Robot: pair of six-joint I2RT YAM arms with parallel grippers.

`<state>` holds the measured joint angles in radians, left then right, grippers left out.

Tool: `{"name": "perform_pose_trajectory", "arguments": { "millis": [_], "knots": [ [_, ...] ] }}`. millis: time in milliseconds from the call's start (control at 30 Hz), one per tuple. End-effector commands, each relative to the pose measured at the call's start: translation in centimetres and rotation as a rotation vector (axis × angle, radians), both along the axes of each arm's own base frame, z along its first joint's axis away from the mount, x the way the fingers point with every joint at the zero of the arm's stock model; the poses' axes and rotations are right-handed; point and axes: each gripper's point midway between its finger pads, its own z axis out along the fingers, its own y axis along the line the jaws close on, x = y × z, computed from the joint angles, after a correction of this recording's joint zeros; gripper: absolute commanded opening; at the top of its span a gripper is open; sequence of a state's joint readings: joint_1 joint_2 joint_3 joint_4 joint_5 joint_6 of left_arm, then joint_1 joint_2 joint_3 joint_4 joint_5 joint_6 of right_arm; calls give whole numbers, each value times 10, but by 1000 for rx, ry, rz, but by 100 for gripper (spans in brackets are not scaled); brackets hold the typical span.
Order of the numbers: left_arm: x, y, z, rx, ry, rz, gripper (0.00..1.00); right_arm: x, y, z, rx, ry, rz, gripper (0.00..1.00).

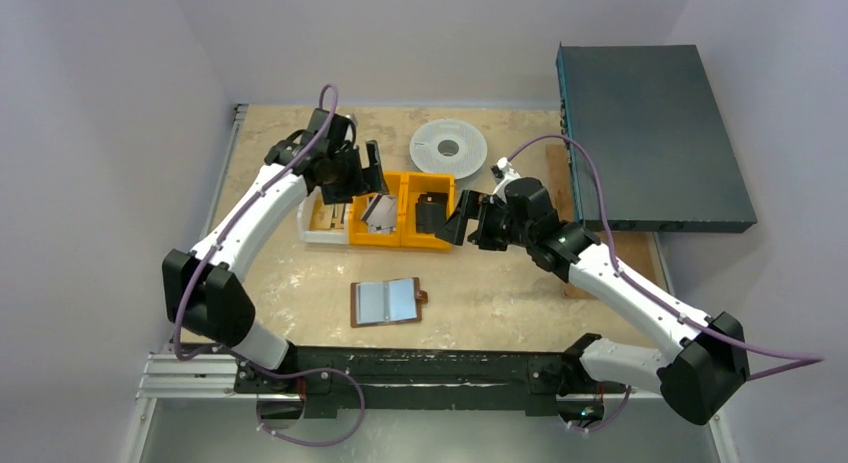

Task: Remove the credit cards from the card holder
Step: Place the credit card in the storage box, then remove the credit card from the card holder.

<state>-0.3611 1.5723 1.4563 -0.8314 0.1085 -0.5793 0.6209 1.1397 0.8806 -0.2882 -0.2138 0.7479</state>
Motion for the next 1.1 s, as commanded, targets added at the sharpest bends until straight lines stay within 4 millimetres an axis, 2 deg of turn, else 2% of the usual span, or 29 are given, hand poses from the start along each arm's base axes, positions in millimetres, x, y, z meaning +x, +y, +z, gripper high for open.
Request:
{"name": "perform_pose_trajectory", "arguments": {
  "millis": [0, 167, 367, 500, 533, 567, 600, 800, 1067],
  "knots": [
    [-22, 7, 18, -10, -49, -42, 88, 11, -1, 0, 5, -24, -50, 99],
    [-45, 15, 24, -20, -72, -52, 89, 10, 8, -8, -2, -1, -21, 99],
    [-68, 24, 19, -21, -77, -47, 89, -5, 40, -12, -73, -9, 42, 99],
    [-81, 38, 4, 26, -50, -8, 89, -18, 64, -26, -106, 22, 99, 99],
    [-81, 40, 8, 29, -62, 4, 89, -20, 68, -30, -117, 27, 109, 99],
    [-88, 45, -4, 46, -37, 16, 89, -24, 74, -32, -126, 30, 121, 99],
    [-91, 49, -7, 59, -32, 31, 89, -26, 79, -35, -138, 31, 129, 98],
    [-108, 91, -32, 211, 37, 185, 89, -44, 107, -58, -203, 53, 190, 88],
    [-121, 106, -43, 174, 49, 257, 89, -57, 141, -93, -300, 64, 244, 65]
  ]
}}
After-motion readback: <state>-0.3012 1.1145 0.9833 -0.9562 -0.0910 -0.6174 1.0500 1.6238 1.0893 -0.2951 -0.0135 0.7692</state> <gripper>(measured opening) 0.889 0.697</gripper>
